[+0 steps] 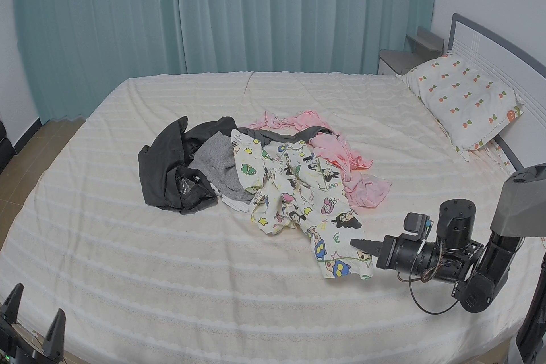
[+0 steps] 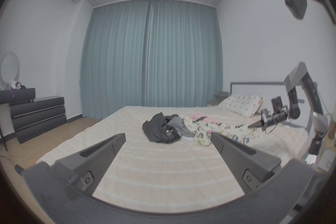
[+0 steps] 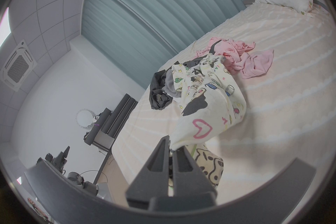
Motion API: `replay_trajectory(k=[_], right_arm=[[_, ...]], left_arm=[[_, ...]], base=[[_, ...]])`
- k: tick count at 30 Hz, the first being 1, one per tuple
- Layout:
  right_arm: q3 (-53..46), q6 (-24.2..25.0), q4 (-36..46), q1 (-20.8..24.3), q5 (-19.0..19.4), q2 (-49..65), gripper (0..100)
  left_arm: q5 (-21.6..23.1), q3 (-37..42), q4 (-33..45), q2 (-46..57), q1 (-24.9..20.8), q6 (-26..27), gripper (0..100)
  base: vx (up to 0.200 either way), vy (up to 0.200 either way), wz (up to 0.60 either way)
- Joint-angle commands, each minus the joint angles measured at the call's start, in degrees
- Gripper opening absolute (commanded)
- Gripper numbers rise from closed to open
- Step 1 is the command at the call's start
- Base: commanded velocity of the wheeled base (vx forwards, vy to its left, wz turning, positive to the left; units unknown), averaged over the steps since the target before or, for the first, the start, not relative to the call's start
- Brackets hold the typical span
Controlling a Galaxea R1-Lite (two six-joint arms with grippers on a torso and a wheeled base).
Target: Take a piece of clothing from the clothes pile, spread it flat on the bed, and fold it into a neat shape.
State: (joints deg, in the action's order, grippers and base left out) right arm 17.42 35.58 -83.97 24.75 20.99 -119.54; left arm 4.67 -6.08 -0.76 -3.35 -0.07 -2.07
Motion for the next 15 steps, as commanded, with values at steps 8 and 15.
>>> replay_trajectory(k=[8, 15], right_arm=[[-0.46, 0.28, -1.29, 7.16, 2.04, 21.54, 0], [10.53, 0.45, 10.93, 8.39, 2.21, 30.95, 0]], left_arm=[[19.76, -12.20, -12.96, -50.52, -11.53, 4.27, 100], [19.33, -12.11, -24.56, -71.35, -21.20, 4.36, 100]], base=[[0.000, 0.000, 0.00], [0.000, 0.000, 0.00]])
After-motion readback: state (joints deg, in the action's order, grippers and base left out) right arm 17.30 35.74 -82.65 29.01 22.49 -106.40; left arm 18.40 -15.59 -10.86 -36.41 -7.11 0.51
